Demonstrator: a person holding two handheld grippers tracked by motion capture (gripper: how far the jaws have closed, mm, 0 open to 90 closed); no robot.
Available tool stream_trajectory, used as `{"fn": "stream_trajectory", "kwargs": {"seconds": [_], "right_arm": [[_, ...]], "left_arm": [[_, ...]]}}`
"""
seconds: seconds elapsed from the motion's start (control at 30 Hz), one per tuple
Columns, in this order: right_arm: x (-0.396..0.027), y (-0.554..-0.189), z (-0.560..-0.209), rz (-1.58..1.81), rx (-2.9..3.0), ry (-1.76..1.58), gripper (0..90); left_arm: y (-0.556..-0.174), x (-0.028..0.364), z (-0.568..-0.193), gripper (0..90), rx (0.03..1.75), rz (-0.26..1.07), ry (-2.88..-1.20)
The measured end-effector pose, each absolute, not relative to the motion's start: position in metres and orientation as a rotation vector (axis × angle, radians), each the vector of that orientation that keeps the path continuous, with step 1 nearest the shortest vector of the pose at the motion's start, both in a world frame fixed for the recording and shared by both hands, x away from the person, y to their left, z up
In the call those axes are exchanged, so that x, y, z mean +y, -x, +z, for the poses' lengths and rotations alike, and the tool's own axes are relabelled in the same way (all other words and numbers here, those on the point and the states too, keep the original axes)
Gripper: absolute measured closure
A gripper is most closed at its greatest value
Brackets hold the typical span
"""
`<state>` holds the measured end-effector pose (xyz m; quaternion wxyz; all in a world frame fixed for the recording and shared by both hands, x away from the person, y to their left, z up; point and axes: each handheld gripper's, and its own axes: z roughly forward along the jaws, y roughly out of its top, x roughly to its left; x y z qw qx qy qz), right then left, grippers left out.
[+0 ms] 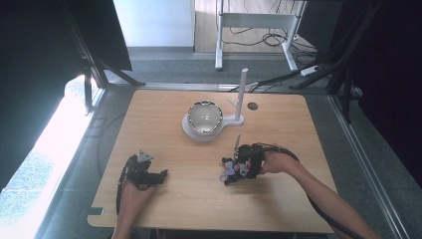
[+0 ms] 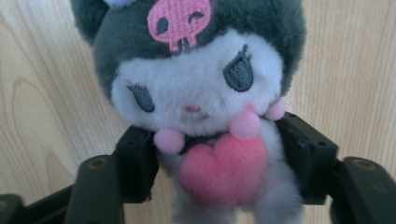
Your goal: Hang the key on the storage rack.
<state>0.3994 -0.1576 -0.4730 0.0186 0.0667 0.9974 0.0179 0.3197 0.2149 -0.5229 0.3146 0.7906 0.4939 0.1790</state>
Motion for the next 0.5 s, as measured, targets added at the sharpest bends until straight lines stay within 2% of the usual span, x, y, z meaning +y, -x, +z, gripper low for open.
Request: {"fn": "stream_trajectory", "kwargs": {"seconds": [0.17, 0.5], "right_arm": [[-0.162, -0.404, -0.469, 0.116, 3.125, -0.326, 41.2], [-0.175, -0.409, -0.445, 0.23, 3.121, -0.437, 42.0]], "left_arm": [[-0.32, 0.215, -0.523, 6.6, 1.302, 0.472, -2.084], [-0.32, 0.215, -0.523, 6.6, 1.301, 0.471, -2.083]]}}
